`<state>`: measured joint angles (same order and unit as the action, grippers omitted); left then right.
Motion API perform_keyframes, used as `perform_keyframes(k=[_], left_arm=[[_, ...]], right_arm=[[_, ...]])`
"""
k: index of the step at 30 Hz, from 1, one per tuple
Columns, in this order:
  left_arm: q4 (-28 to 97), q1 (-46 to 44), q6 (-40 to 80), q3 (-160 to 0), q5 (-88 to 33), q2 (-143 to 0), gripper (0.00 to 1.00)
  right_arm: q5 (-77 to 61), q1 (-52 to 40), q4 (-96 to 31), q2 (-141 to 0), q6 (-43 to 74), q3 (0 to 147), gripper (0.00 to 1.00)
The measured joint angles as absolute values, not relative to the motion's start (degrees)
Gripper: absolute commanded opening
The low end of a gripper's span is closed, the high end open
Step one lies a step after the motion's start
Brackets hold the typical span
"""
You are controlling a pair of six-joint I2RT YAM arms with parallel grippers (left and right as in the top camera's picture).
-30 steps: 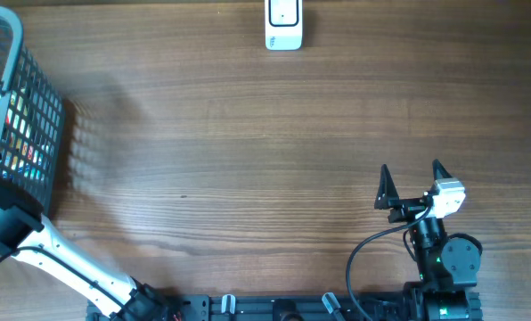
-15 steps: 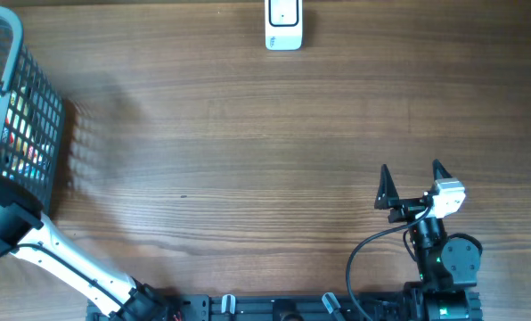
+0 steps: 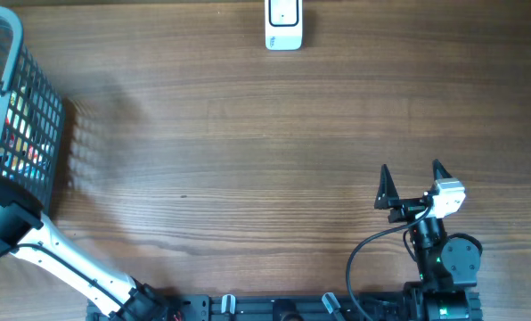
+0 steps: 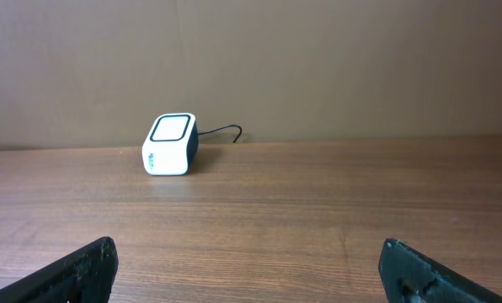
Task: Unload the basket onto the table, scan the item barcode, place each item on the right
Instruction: 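Grasp the white-and-yellow snack bag in the basket with the left gripper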
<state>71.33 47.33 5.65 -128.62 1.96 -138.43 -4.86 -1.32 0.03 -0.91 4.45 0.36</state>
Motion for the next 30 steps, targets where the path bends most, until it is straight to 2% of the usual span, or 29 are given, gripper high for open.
perform_keyframes(k=[4, 9, 10, 11, 13, 14, 15, 16, 30], left_arm=[[70.43, 47.33, 2.42, -128.62, -4.05, -138.45, 0.99], [71.35, 47.40, 1.32, -128.62, -5.93, -139.83, 1.00], [71.77, 47.40, 1.19, -128.62, -5.93, -140.38, 0.95], [71.96, 47.42, 1.13, -128.64, -5.96, -140.77, 0.76], [72.25, 47.44, 1.06, -128.75, -6.09, -140.97, 0.47], [72.60, 47.44, 0.82, -128.77, -6.15, -141.01, 0.27], [72.86, 47.44, 0.60, -128.79, -6.15, -141.05, 0.13], [73.01, 47.44, 0.71, -128.79, -6.15, -141.05, 0.04], [75.68, 47.55, 0.60, -128.55, -5.69, -137.34, 0.04]], right_arm=[[-4.86, -1.32, 0.03, -0.89, 4.45, 0.36, 1.00], [-4.86, -1.32, 0.01, -0.89, 4.45, 0.36, 1.00], [-4.86, -1.32, 0.03, -0.89, 4.45, 0.36, 1.00], [-4.86, -1.32, 0.03, -0.89, 4.45, 0.36, 1.00], [-4.86, -1.32, 0.01, -0.89, 4.45, 0.36, 1.00], [-4.86, -1.32, 0.01, -0.89, 4.45, 0.36, 1.00], [-4.86, -1.32, 0.01, -0.89, 4.45, 0.36, 1.00], [-4.86, -1.32, 0.03, -0.89, 4.45, 0.36, 1.00], [-4.86, -1.32, 0.01, -0.89, 4.45, 0.36, 1.00]])
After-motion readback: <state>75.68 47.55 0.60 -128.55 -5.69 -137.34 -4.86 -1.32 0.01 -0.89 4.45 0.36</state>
